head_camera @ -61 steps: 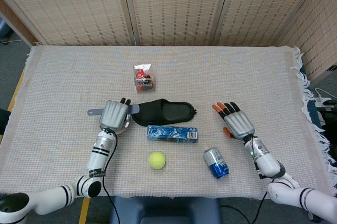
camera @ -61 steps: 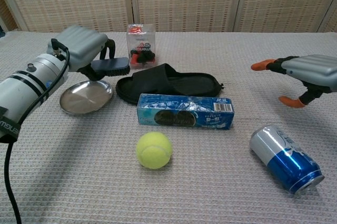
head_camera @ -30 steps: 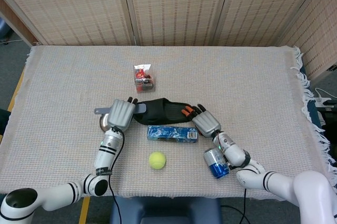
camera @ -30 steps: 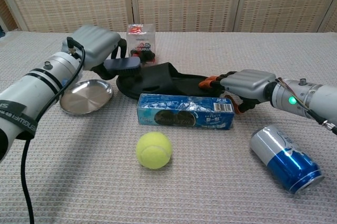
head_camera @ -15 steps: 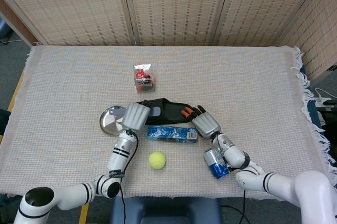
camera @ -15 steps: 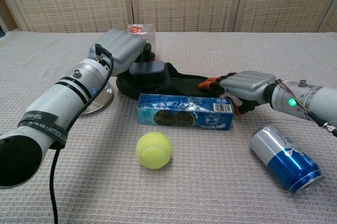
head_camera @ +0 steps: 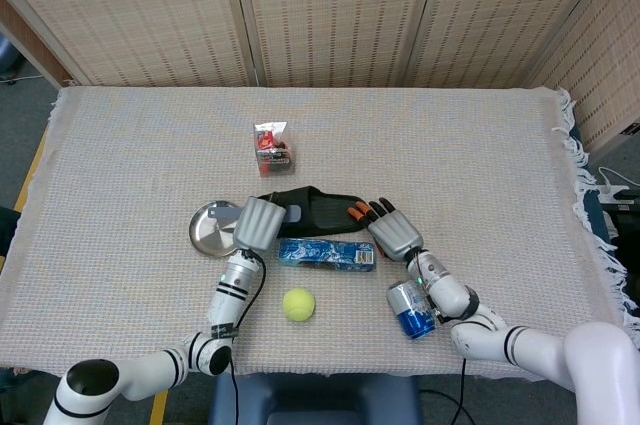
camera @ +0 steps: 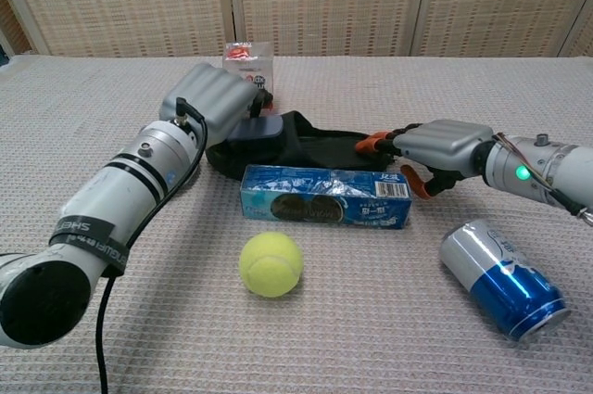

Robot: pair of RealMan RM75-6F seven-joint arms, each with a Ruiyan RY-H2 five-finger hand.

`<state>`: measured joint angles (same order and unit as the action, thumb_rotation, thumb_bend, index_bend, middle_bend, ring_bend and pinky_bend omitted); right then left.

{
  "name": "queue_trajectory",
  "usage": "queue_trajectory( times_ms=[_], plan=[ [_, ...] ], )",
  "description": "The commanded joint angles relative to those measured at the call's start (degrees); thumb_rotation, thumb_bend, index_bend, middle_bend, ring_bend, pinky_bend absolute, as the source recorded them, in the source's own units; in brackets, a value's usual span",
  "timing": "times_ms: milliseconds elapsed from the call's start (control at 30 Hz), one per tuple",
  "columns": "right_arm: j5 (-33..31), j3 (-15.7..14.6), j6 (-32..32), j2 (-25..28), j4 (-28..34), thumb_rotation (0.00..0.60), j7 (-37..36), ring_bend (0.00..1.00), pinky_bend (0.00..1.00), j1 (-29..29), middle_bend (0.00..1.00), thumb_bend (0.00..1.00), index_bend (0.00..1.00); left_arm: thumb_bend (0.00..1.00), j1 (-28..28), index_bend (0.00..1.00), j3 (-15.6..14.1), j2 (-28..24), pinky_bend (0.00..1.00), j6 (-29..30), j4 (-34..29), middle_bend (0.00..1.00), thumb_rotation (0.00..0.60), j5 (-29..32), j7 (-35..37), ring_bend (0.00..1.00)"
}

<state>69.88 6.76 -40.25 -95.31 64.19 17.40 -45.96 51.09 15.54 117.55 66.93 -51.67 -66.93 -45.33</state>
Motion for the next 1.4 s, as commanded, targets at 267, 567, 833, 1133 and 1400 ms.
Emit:
queue_trajectory(
  times_ms=[267, 567, 833, 1133, 1400],
  plan=[
    [-0.67, -0.27, -0.01, 0.49, 0.59, 0.600, 0.33, 0.00, 0.00, -0.23, 0.00, 0.82, 0.00, 0.38, -1.13, 0.55, -0.08, -0.03, 1.00, -0.75, 3.05, 0.61, 0.600, 0.46, 0.21, 0.90],
    [-1.30, -0.54, 0.03, 0.39, 0.56, 0.600, 0.53, 0.00, 0.00, -0.40, 0.00, 0.82, 0.00, 0.38, -1.23, 0.56, -0.20, -0.19, 1.00, -0.44, 2.42, 0.62, 0.600, -0.41, -0.03, 0.90],
    [-1.60, -0.75, 0.11, 0.47, 0.62, 0.600, 0.33, 0.00, 0.00, -0.49, 0.00, 0.82, 0.00, 0.38, -0.54, 0.56, -0.62, 0.88, 1.00, 0.30, 2.48, 0.62, 0.600, -2.37, 0.36, 0.90],
    [-1.28, -0.90, -0.12, 0.88, 0.79, 0.600, -0.22, 0.00, 0.00, -0.60, 0.00, 0.82, 0.00, 0.38, -0.57, 0.56, -0.78, 1.70, 1.00, -0.01, 6.71, 0.62, 0.600, -2.98, 0.24, 0.90],
    [-0.46, -0.86, -1.34, 2.51, 2.31, 0.600, -1.11, 0.00, 0.00, -0.25, 0.00, 0.82, 0.00, 0.38, -2.75, 0.57, -0.36, -0.59, 1.00, -0.73, 6.73, 0.63, 0.600, -1.44, 0.26, 0.90]
  ],
)
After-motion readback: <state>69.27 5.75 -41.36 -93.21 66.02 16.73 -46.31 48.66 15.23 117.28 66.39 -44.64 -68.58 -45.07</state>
